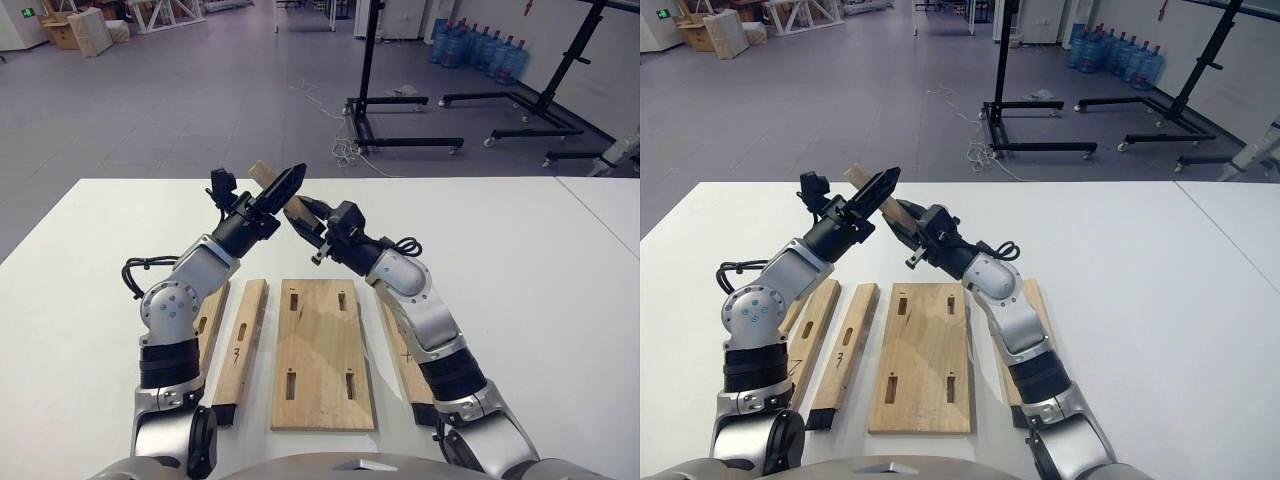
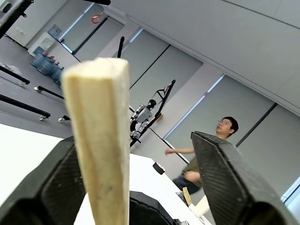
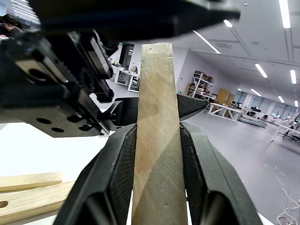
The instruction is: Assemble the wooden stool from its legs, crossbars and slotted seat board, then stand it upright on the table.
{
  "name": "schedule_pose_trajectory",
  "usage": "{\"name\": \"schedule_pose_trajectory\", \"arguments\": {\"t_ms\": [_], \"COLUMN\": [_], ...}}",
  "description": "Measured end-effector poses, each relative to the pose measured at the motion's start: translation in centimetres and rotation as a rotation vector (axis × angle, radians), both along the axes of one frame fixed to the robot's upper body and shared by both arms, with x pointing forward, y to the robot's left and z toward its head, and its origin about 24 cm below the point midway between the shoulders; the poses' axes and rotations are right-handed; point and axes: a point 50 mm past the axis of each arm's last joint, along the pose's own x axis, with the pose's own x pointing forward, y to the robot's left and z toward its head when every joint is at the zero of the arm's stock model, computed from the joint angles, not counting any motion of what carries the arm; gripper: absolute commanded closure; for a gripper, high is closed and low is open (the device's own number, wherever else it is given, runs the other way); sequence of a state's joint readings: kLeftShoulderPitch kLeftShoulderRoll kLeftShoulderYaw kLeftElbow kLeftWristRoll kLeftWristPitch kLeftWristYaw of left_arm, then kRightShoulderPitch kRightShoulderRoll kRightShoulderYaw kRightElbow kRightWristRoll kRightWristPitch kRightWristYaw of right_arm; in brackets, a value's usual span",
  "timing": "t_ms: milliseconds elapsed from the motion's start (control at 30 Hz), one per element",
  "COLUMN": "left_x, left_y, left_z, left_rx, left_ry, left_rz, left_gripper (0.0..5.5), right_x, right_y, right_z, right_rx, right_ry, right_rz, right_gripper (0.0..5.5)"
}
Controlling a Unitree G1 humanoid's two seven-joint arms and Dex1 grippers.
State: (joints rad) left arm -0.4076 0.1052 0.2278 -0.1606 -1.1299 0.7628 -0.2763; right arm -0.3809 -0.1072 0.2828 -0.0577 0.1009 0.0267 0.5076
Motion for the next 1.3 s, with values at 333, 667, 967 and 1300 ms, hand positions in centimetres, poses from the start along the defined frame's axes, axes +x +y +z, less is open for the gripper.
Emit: {"name": "schedule_pose_trajectory", "arguments": {"t_ms": [333, 667, 967, 1300], "left_x": [0.1, 0.2, 0.4, 1.6], "left_y": [-0.1, 0.2, 0.1, 2.7], "left_z": [-0.4, -0.4, -0.5, -0.8], "left_rx": [0.028, 0.012, 0.076, 0.211], "left_ry": [0.003, -0.004, -0.037, -0.057], "left_rz": [0.002, 0.035, 0.056, 0.239], "left_gripper": [3.91, 5.11, 5.11, 5.11], "right_x": [-0.1, -0.3, -0.2, 0.2], "right_y": [-0.3, -0.5, -0.7, -1.6], "right_z": [0.1, 0.0, -0.1, 0.2], "right_rx": [0.0, -0.008, -0.012, 0.011], "right_ry": [0.006, 0.004, 0.006, 0.022], "right_rz": [0.003, 0.02, 0.01, -0.048], "right_gripper": [4.21, 4.21, 4.21, 2.43]}}
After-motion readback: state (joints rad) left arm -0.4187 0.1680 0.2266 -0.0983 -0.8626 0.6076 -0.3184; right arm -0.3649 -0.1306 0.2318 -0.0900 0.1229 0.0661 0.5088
